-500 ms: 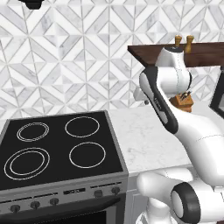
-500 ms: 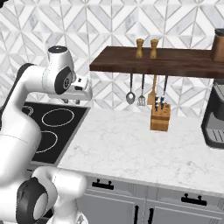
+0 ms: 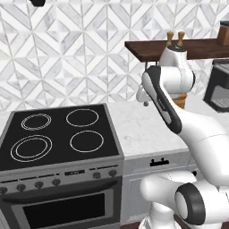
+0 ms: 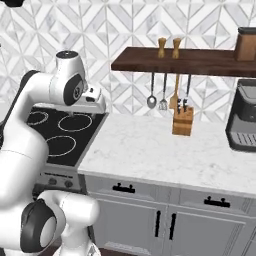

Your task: Take a straw from the drawer in front and place it inside the glass cup on the dining counter.

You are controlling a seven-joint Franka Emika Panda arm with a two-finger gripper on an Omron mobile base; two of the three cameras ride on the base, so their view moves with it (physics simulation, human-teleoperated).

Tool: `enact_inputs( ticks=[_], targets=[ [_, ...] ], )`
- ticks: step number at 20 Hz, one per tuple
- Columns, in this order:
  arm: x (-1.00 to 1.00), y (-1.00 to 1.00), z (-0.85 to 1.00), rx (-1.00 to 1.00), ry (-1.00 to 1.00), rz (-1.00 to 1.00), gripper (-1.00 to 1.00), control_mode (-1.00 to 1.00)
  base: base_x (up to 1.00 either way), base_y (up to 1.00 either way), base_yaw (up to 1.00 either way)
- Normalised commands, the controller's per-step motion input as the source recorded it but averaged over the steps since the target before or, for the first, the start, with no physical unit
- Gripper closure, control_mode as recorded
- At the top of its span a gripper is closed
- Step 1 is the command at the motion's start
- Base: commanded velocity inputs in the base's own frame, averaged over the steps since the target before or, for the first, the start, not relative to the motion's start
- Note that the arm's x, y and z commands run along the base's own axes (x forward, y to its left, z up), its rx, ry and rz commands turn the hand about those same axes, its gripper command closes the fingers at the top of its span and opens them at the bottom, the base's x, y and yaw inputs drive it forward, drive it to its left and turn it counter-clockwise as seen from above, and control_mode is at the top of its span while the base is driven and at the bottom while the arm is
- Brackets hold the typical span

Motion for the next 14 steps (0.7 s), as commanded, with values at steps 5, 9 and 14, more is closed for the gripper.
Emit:
enact_inputs(
  ticks=[5,9,14],
  targets=[
    [0.00,0.00,0.00,0.00,0.00,0.00,-1.00,1.00,-0.54,-0.39,0.05],
    [0.00,0.00,0.00,0.00,0.00,0.00,-1.00,1.00,0.00,-0.52,0.34],
    [0.00,0.00,0.00,0.00,0.00,0.00,-1.00,1.00,0.04,-0.55,0.48]
  ],
)
